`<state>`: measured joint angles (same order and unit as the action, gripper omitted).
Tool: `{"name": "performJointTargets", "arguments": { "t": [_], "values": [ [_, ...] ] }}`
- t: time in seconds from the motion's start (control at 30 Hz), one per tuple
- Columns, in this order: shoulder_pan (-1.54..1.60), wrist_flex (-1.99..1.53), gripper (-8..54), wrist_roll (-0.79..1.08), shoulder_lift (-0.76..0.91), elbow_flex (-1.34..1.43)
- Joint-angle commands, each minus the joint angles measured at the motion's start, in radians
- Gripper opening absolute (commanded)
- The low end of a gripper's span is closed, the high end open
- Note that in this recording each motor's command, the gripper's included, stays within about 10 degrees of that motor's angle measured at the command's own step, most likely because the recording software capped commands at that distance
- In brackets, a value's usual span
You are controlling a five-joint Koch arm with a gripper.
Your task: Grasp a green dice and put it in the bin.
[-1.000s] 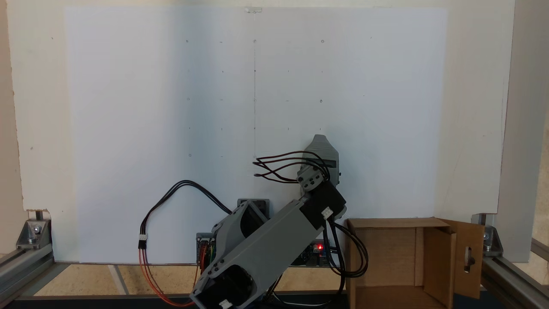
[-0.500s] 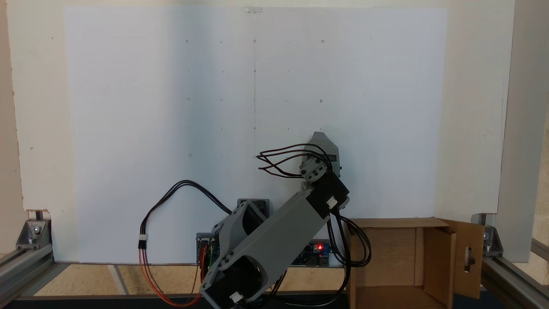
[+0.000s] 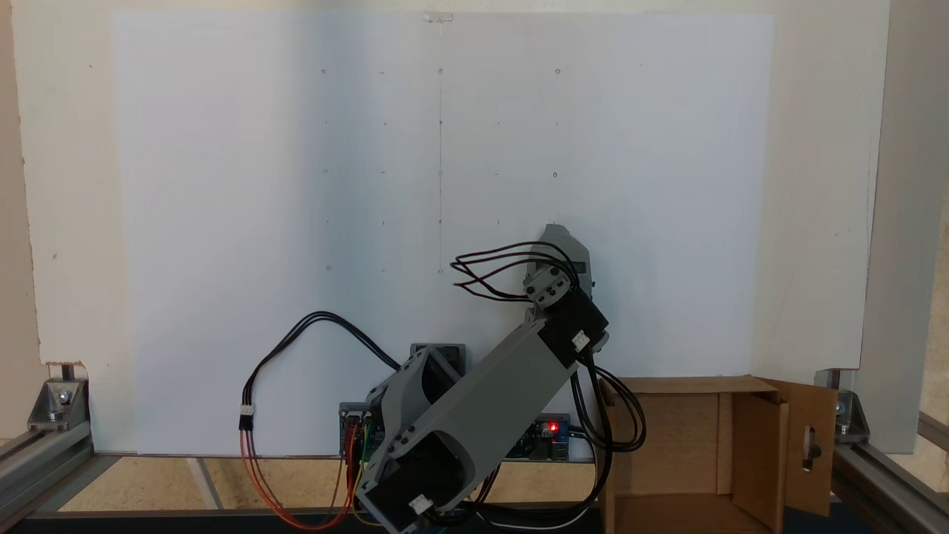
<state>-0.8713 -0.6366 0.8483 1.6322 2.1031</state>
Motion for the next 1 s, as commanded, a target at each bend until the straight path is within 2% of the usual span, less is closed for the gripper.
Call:
{"name": "performJointTargets", "arguments": {
  "t": [0.0,0.17,0.33,0.57,0.9,0.93,0.97],
  "values": [
    [-0.002,0.011,41.4,-0.060,0.002,-0.021],
    [0.000,0.026,41.2,-0.060,-0.006,-0.021],
    [0.000,0.035,38.5,-0.080,-0.006,-0.021],
    [0.002,0.037,29.6,-0.107,-0.006,-0.017],
    [0.008,0.037,29.3,-0.124,-0.006,-0.014],
    [0.008,0.037,28.4,-0.126,-0.006,-0.012],
    [0.008,0.037,23.9,-0.129,-0.006,-0.012]
  ]
}}
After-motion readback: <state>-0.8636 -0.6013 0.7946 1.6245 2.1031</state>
